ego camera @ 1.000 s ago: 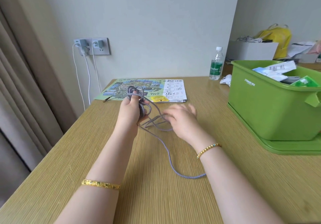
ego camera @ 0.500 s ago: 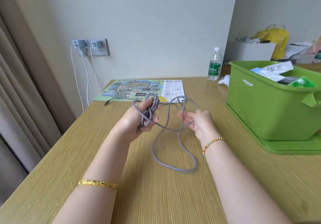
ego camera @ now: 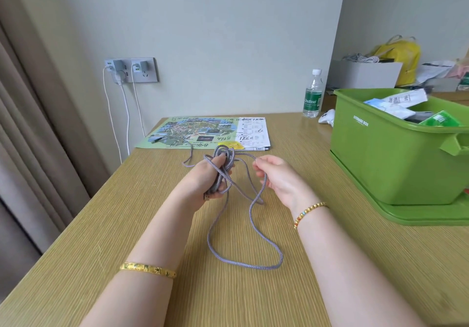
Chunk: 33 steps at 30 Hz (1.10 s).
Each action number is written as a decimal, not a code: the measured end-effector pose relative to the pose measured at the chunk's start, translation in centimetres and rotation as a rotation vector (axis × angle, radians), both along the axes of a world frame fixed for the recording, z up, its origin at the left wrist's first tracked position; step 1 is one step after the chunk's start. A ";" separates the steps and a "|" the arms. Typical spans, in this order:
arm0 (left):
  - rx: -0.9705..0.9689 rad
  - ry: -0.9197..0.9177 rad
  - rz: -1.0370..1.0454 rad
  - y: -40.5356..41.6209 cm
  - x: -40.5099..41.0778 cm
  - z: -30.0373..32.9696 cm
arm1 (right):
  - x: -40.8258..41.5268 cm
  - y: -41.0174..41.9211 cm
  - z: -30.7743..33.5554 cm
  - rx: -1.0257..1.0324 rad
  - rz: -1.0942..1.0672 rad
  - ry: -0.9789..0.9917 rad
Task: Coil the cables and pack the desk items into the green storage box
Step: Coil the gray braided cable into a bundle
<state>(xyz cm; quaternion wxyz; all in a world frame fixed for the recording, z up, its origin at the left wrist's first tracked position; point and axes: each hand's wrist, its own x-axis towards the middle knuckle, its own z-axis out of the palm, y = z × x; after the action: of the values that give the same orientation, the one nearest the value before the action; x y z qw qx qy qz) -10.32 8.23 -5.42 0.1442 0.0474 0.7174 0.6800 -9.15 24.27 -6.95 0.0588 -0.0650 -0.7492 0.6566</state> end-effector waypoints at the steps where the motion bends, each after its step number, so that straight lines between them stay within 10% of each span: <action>1: -0.003 -0.011 0.009 0.0 0.0 -0.1 | 0.0 0.0 0.0 0.002 -0.006 0.006; 7: 0.360 -0.114 0.004 -0.3 -0.4 -0.2 | 0.2 -0.1 0.4 -0.184 0.030 0.038; 20: 0.237 -0.149 0.473 -1.2 -1.8 -0.2 | -0.1 1.4 0.7 -0.866 -0.159 0.074; 28: -0.065 0.121 0.369 -1.2 -0.9 0.6 | 0.0 1.3 0.1 -0.202 -0.364 -0.063; 31: -0.202 0.304 0.364 -0.9 -0.5 1.0 | 0.4 0.6 0.8 0.338 -0.511 0.147; 33: -0.276 0.379 0.378 -0.9 -0.4 1.2 | 1.0 -0.3 1.8 0.280 -0.316 0.379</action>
<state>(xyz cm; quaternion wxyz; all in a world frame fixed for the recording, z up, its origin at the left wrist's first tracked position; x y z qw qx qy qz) -10.73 7.32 -4.20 -0.1164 0.0191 0.8133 0.5698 -8.14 23.98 -5.17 0.3080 -0.0483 -0.7888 0.5297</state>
